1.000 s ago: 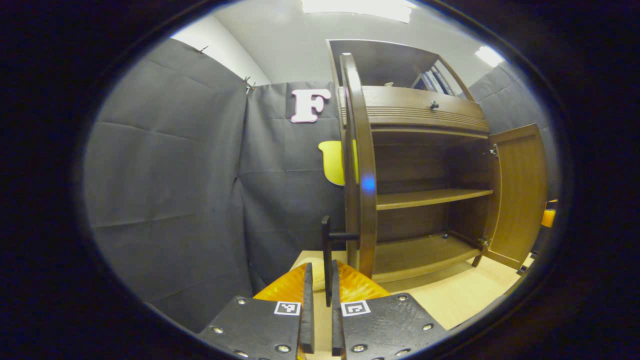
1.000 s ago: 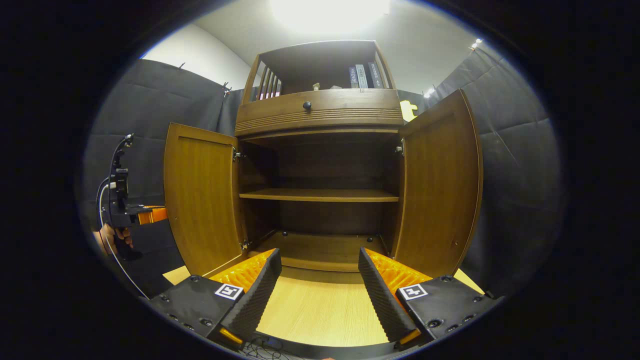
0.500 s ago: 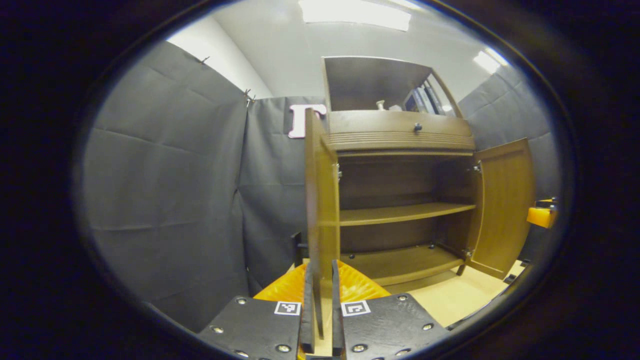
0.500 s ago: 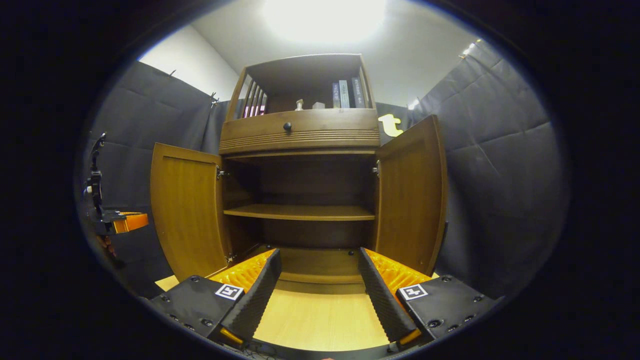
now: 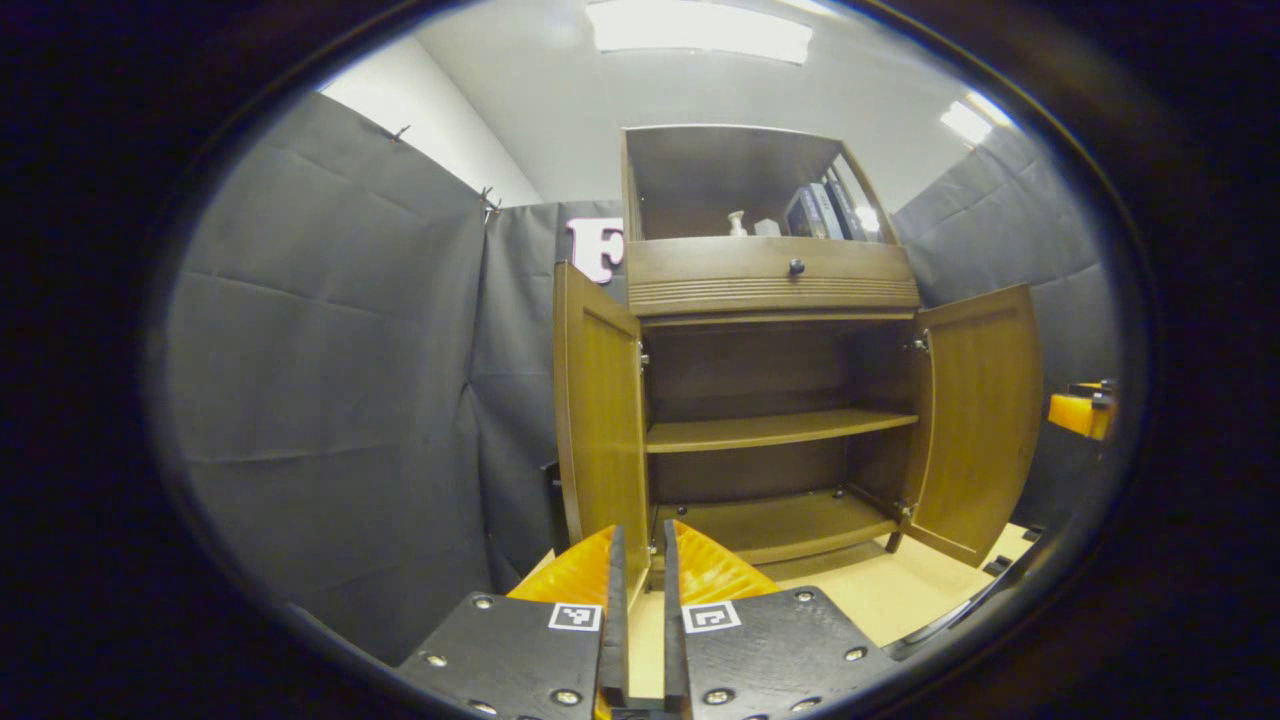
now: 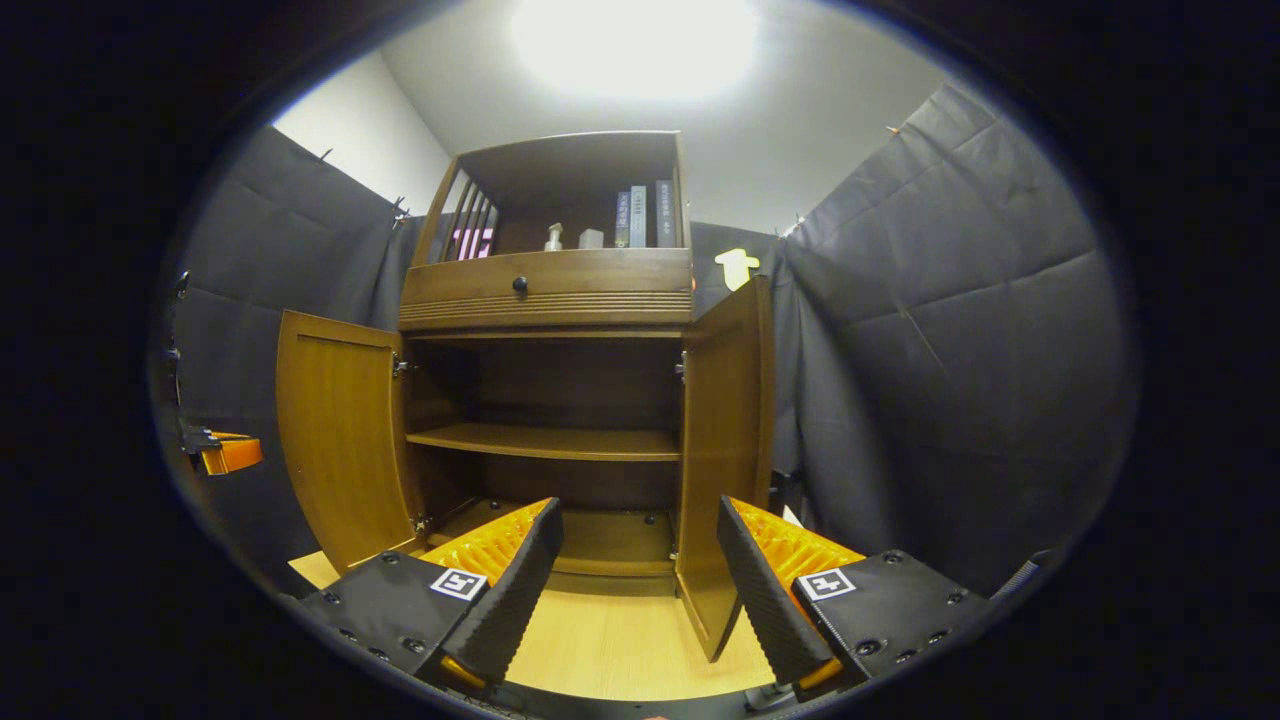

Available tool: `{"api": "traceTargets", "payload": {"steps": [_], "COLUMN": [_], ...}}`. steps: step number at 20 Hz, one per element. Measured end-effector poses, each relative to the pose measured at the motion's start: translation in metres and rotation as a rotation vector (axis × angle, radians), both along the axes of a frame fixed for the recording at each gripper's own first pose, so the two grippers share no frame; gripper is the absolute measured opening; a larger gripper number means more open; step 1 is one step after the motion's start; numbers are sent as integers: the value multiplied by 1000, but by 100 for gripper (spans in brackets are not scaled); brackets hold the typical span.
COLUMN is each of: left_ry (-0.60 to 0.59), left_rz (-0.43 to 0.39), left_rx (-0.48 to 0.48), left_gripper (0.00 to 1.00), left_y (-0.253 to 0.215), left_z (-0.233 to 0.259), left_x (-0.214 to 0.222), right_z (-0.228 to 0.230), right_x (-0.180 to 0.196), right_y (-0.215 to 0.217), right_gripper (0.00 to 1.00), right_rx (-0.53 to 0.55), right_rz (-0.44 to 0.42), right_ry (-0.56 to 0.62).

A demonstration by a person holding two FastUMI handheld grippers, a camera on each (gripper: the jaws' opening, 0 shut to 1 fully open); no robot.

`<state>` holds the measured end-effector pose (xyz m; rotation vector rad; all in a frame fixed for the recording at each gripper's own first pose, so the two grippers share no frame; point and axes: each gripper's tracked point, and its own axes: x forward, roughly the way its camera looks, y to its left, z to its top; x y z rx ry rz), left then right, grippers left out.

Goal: Open the right door of the double-door shoe cabinet with the right hand, and open the left door with the left hand.

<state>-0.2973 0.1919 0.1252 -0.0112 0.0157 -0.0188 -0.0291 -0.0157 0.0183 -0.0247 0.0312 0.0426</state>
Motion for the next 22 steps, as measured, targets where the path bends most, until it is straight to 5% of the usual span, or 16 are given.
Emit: {"api": "traceTargets", "payload": {"steps": [7,13,22], "left_ry": [7,-30,-57], "left_rz": [34,43,109], "left_rx": [-2,-27,-1], "left_gripper": [16,89,89], "left_y": [-1,-5,7], "left_z": [4,15,22], "left_x": [-11,-13,-15], "right_z": [-9,-2,7], "right_x": [-10,-6,-1], "right_y": [-34,-37,-42], "right_gripper": [95,95,95], "right_rx": [-17,-10,-19], "right_rz": [-49,-43,-39], "right_ry": [20,5,-12]}}
